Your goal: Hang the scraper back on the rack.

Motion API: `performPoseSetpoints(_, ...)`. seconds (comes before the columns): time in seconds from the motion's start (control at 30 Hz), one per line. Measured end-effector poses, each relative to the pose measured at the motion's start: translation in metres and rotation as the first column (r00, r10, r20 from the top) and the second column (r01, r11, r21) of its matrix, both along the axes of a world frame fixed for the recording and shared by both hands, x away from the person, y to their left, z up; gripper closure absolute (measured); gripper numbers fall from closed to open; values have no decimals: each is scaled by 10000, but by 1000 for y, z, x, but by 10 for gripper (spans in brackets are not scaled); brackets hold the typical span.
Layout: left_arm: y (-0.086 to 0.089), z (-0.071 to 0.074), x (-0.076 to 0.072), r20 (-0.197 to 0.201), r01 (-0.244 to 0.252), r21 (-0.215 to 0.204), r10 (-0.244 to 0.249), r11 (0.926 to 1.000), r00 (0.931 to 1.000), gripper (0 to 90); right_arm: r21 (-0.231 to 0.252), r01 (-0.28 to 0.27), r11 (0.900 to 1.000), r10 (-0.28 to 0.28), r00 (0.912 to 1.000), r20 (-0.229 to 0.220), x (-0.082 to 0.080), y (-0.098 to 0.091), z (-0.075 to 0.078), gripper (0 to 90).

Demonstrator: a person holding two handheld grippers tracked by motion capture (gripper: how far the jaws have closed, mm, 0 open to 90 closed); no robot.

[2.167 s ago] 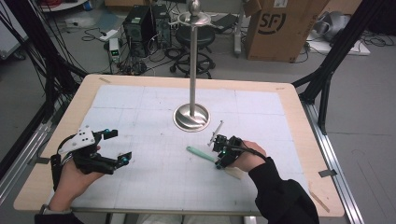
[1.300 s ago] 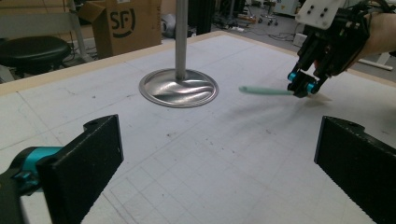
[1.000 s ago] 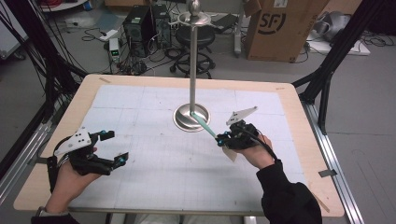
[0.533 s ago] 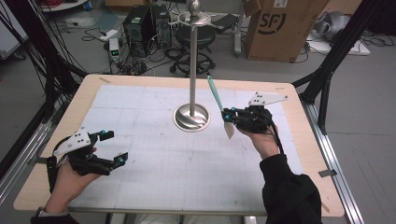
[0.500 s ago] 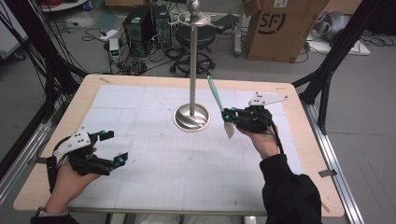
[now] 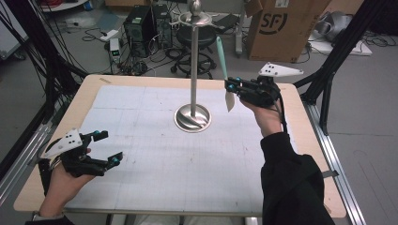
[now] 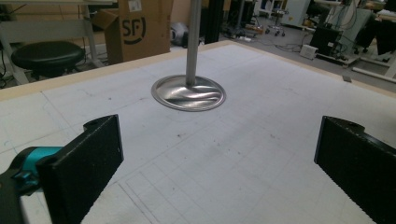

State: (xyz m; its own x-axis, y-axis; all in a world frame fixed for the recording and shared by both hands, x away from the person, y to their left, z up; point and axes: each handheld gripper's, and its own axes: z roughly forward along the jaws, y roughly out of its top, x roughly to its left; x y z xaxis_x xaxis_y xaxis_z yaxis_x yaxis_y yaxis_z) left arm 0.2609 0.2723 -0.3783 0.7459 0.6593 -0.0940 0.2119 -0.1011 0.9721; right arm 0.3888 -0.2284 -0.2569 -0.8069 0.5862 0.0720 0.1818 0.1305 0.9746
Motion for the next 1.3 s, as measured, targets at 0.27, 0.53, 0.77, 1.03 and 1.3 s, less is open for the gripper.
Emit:
performPoseSetpoints(0.27,6,-2,-2,-74,-129,0,129,9999,9999,16,159,18,9999,-20,10000,90,7,-2,10,805)
performPoseSetpoints(0.53,6,-3,-3,-98,-179,-7,179,9998,9998,17,585,-37,9983,32,10000,92,12,-3,13,805)
performPoseSetpoints(0.77,9,-3,-4,-103,-179,-21,178,9998,9998,16,605,-36,9982,31,10000,76,14,-1,13,805)
performPoseSetpoints(1.03,11,-2,-5,-89,-222,-92,221,9997,9997,16,543,-78,9985,75,10000,62,17,5,14,805)
performPoseSetpoints(1.3,11,-2,-6,-101,-203,-84,202,9998,9997,17,463,-5,9989,6,10000,-24,20,10,12,804)
